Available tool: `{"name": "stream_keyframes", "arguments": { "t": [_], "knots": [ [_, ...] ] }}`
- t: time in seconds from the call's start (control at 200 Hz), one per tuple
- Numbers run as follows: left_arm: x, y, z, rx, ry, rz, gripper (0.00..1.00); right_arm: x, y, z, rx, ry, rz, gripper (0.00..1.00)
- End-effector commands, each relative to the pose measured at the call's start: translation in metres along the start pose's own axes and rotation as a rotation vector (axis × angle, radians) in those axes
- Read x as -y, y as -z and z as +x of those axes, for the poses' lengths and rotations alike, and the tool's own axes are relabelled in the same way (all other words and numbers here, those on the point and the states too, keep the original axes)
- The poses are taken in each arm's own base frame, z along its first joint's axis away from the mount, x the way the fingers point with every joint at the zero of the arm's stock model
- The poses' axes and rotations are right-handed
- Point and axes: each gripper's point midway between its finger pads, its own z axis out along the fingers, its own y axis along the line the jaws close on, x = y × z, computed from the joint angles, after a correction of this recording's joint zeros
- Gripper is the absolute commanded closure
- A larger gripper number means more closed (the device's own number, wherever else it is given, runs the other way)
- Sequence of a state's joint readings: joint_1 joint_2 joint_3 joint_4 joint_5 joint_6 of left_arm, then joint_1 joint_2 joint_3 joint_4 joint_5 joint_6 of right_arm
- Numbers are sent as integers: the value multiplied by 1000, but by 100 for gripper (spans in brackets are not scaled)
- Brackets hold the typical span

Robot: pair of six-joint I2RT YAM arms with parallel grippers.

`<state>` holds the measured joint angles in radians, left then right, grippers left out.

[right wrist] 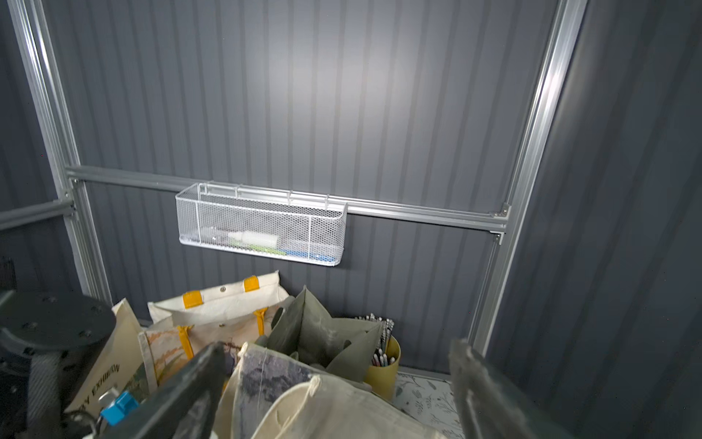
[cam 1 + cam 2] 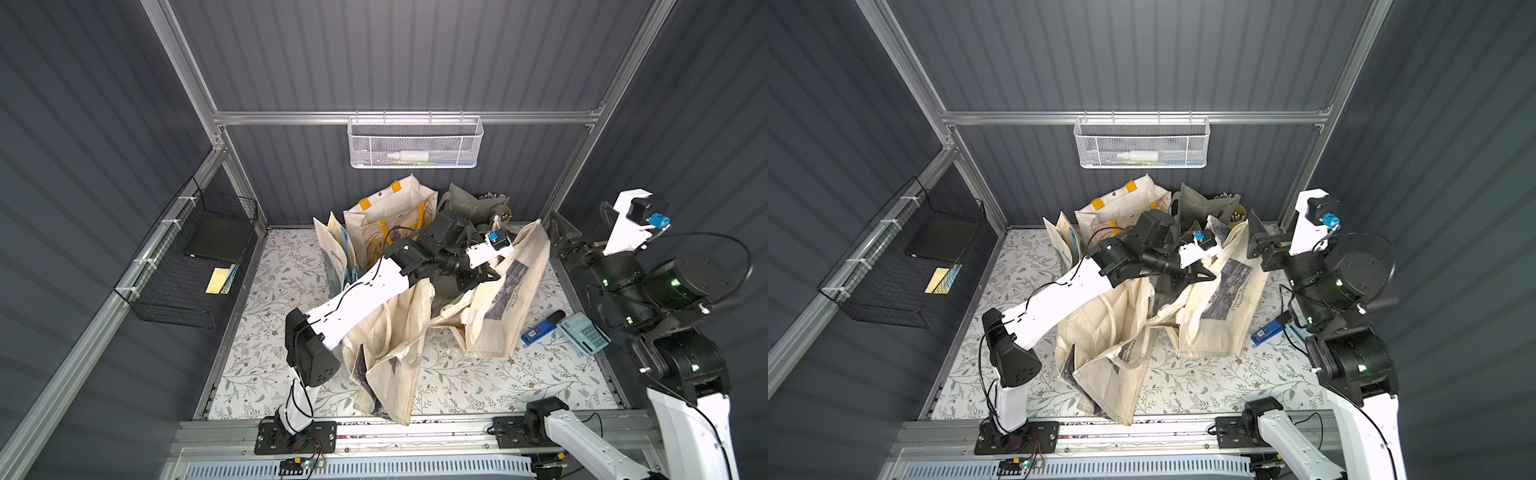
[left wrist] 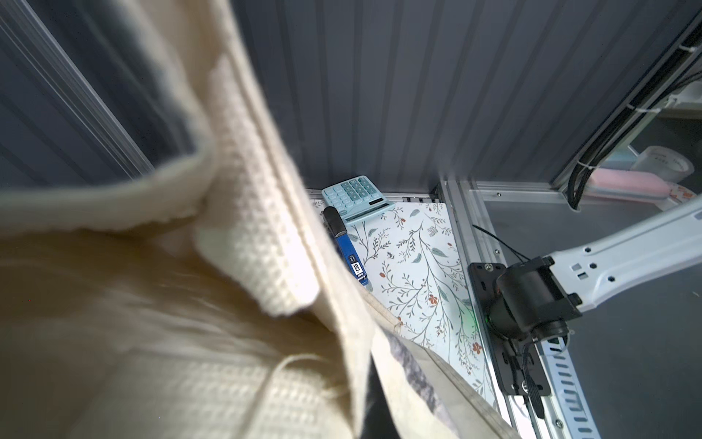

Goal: Put away the canvas bag
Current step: Press the canvas bag.

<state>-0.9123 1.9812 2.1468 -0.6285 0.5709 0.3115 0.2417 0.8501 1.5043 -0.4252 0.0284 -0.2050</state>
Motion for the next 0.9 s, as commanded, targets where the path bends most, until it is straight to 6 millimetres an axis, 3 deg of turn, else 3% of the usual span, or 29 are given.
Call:
{"name": "stream_keyframes", "arguments": {
  "t": [0.0, 0.105, 0.225, 0.33, 0.48, 0.72, 0.896],
  "knots": [
    [3, 27, -24, 46, -103, -21, 100, -8, -3, 33, -139, 146, -52, 5],
    [2, 28, -26, 54, -116, -25, 100, 7, -4, 45, -203, 161, 28, 5],
    [3, 27, -26, 60, -173, -21, 100, 7, -3, 72, -309, 219, 14, 7],
    [-1, 27, -28, 66, -248, -42, 100, 13, 5, 72, -266, 211, 40, 6],
    [-5, 24, -45, 107, -355, -44, 100, 8, 8, 74, -275, 169, -12, 5],
    [-6, 33, -86, 212, -482, -65, 100, -4, 12, 42, -195, 161, -84, 4],
    [1, 46, -89, 208, -567, -78, 100, -14, 10, 53, -215, 166, -141, 4]
  ]
}}
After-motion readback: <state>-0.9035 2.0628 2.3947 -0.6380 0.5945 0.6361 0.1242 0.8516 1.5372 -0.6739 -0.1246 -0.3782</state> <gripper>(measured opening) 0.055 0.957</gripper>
